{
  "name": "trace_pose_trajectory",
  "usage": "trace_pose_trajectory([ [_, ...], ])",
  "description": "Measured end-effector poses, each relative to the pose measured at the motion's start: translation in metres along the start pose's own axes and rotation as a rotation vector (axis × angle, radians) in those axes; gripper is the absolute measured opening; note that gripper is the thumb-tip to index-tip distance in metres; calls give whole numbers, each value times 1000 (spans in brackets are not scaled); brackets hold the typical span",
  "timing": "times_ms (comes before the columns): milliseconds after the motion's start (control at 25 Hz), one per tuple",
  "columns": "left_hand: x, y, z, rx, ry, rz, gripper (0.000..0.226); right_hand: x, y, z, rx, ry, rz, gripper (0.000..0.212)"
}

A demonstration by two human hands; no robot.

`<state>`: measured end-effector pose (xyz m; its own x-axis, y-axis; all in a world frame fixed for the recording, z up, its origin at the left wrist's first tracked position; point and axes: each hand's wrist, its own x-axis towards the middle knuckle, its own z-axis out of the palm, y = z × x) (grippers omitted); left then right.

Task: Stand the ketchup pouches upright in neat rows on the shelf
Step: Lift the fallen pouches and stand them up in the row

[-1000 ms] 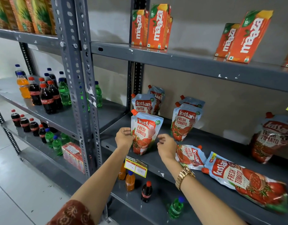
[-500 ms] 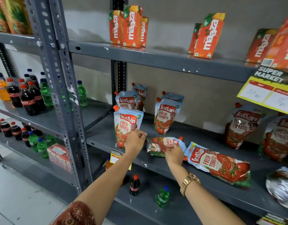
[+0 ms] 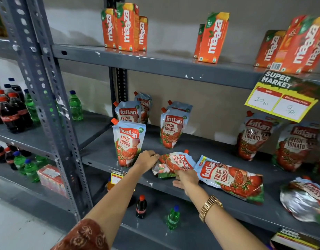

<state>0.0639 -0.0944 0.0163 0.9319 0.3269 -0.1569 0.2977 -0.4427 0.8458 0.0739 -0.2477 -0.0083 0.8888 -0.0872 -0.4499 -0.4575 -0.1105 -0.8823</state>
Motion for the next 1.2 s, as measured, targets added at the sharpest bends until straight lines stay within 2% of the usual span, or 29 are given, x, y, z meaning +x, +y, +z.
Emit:
trace_pose_trajectory([
  [120, -2, -1, 1, -25, -21, -66, 36, -1, 2, 2, 91, 28, 3, 29],
  [200, -8, 3, 4, -196, -136, -201, 31, -3, 4, 5, 103, 56, 18, 42],
  [280, -14, 5, 3, -255, -263, -297, 51, -5, 4, 2, 98, 74, 20, 38],
  [360, -16, 6, 3, -208, -269, -304, 49, -9, -3, -5, 71, 71, -15, 23],
  [440, -19, 9, 5, -244, -207, -274, 29, -12, -16, -14, 22, 43, -102, 13],
  [520, -21, 14, 10, -296, -136, -197, 10, -17, -29, -19, -10, 8, -230, 25],
  [600, -21, 18, 18, -308, -50, -94, 17, -17, -33, -22, -12, 8, -329, 39],
  [760, -27, 20, 31, -172, 119, 51, 19, -9, -19, -26, -143, 75, -395, 35],
  [920, -27, 19, 34, -129, 134, 32, 23, -4, -13, -30, -248, 66, -440, 26],
  [1040, -32, 20, 34, -157, 149, 13, 18, -1, -14, -35, -253, 76, -441, 28],
  [1160, -47, 20, 38, -227, 321, 84, 32, 2, -21, -52, -173, 170, -456, 28],
  [1200, -52, 19, 41, -218, 366, 147, 28, 4, -23, -61, -149, 209, -457, 27],
])
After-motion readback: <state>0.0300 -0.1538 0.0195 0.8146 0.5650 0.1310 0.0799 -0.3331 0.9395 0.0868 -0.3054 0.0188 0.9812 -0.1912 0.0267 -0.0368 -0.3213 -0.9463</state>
